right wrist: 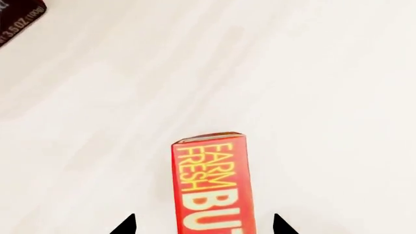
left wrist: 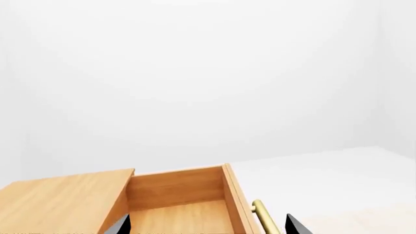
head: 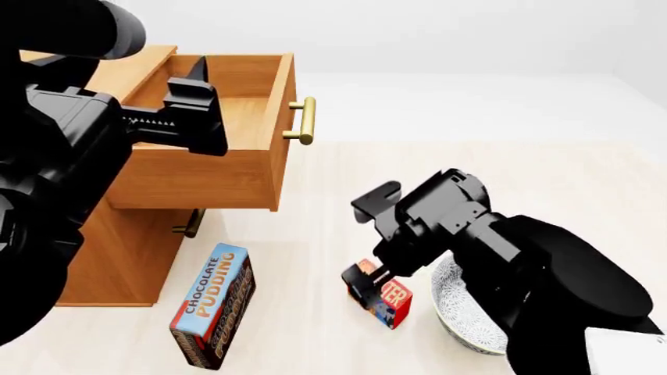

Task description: Put the butter at the back in the top drawer of the cabinet and close it.

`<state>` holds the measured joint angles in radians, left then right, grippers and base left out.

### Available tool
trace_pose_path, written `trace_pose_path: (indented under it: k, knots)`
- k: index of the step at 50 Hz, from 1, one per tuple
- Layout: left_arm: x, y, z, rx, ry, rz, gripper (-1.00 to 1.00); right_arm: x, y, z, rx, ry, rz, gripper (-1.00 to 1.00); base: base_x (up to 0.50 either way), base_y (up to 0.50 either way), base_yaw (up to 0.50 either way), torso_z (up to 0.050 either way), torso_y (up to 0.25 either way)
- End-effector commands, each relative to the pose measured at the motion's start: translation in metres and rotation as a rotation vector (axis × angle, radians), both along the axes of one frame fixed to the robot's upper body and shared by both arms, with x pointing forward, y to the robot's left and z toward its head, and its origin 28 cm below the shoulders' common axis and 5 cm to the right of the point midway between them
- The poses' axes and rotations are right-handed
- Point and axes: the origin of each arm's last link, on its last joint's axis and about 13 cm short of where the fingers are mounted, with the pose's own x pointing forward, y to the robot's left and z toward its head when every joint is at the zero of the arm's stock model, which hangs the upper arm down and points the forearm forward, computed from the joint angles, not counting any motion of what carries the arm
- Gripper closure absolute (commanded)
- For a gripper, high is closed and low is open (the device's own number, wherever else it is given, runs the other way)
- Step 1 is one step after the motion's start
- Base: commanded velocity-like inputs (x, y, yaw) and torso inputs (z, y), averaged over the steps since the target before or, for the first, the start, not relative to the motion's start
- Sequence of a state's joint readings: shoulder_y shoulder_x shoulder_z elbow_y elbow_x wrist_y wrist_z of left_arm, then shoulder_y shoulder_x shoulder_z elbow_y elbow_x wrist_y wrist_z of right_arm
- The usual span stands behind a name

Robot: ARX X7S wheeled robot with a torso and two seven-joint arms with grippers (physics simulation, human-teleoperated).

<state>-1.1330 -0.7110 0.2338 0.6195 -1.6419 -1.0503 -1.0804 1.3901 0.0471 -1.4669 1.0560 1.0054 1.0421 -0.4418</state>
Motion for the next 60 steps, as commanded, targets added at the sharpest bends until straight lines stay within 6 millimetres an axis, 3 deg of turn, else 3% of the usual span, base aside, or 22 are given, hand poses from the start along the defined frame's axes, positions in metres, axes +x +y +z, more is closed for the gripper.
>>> trace_pose_path:
  k: [1,39,40,60]
  knots:
    - [0.002,0.001,-0.001,-0.004,0.005,-0.001,-1.00,0.002,0.000,-0.009,-0.007,0.018,0.003,-1.00,0.00,0.00,0.00,0.000,0.000]
    - [0.005,0.001,-0.005,-0.003,0.019,-0.001,-1.00,0.002,-0.002,-0.020,0.055,0.004,0.006,-1.00,0.00,0.00,0.00,0.000,0.000]
    - [0.005,0.001,-0.005,-0.003,0.019,-0.001,-1.00,0.003,-0.001,-0.020,0.057,-0.004,0.009,1.00,0.00,0.00,0.00,0.000,0.000]
    - [0.004,0.001,-0.006,-0.005,0.022,-0.002,-1.00,0.006,0.000,-0.018,0.066,-0.049,0.016,1.00,0.00,0.00,0.00,0.000,0.000]
